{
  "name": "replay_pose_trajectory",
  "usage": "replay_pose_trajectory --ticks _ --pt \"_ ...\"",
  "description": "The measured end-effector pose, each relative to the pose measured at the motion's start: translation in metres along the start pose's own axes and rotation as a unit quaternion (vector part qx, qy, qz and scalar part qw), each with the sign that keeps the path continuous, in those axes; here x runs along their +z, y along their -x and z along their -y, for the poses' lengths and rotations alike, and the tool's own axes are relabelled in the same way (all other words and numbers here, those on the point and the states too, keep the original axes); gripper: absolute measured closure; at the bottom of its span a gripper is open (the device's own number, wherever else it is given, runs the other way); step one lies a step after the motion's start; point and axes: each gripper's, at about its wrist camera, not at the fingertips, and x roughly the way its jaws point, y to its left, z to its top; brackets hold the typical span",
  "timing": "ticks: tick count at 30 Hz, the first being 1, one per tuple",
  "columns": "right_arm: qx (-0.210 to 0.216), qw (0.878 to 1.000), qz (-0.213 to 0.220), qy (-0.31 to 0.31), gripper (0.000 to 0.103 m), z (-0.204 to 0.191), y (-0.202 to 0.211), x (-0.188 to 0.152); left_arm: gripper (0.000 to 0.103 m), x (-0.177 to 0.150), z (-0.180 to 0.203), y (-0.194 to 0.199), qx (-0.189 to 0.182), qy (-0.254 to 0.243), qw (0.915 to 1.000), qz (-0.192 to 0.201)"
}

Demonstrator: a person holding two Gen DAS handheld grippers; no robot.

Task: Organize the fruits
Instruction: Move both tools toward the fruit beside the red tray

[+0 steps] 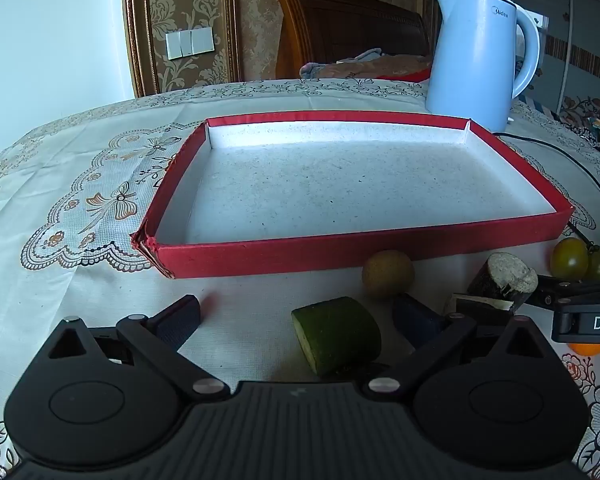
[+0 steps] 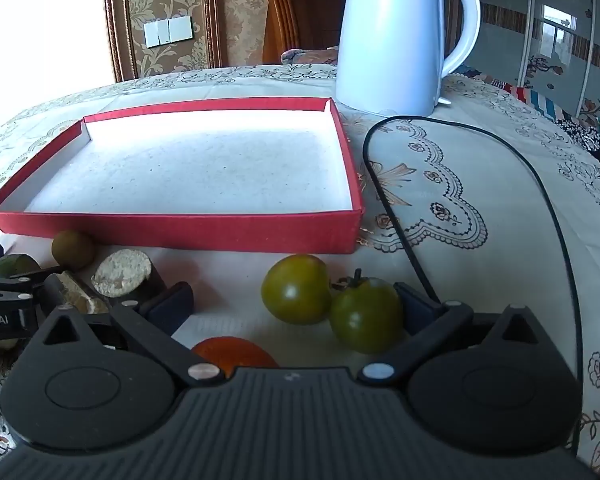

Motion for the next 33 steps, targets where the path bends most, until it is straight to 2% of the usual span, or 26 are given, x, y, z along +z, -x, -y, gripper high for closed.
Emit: replay_pose_trajectory --ticks 4,9,14,20,26,33 --pt "0.013 1.0 -0.002 -0.005 0.0 0.009 0.002 -0.003 0.0 0.0 0.001 0.0 0.003 -0.002 1.0 0.0" --pt "-0.01 1.0 -0.007 0.007 0.0 -0.004 0.0 -0.002 0.0 0.0 -0.002 0.002 0.0 -0.001 1.0 0.004" --pt "-0.01 1.0 0.006 0.007 0.0 -0.003 0.003 -0.003 0.0 -0.002 -0.002 0.014 -0.005 0.001 0.9993 0.037" --pt "-0.028 0.999 0.043 0.013 0.0 -0.008 0.017 -0.006 0.0 -0.001 -0.002 0.025 -0.003 0.001 0.9972 0.075" --pt "-0.034 0.997 0.076 0.008 0.0 -0.005 0.027 -0.006 0.0 -0.002 -0.004 0.027 0.001 0.009 0.9968 0.08" --pt "-0.03 0.994 0.103 -0.009 0.0 0.001 0.036 -0.008 0.0 -0.005 -0.016 0.031 -0.002 0.042 0.9962 0.076"
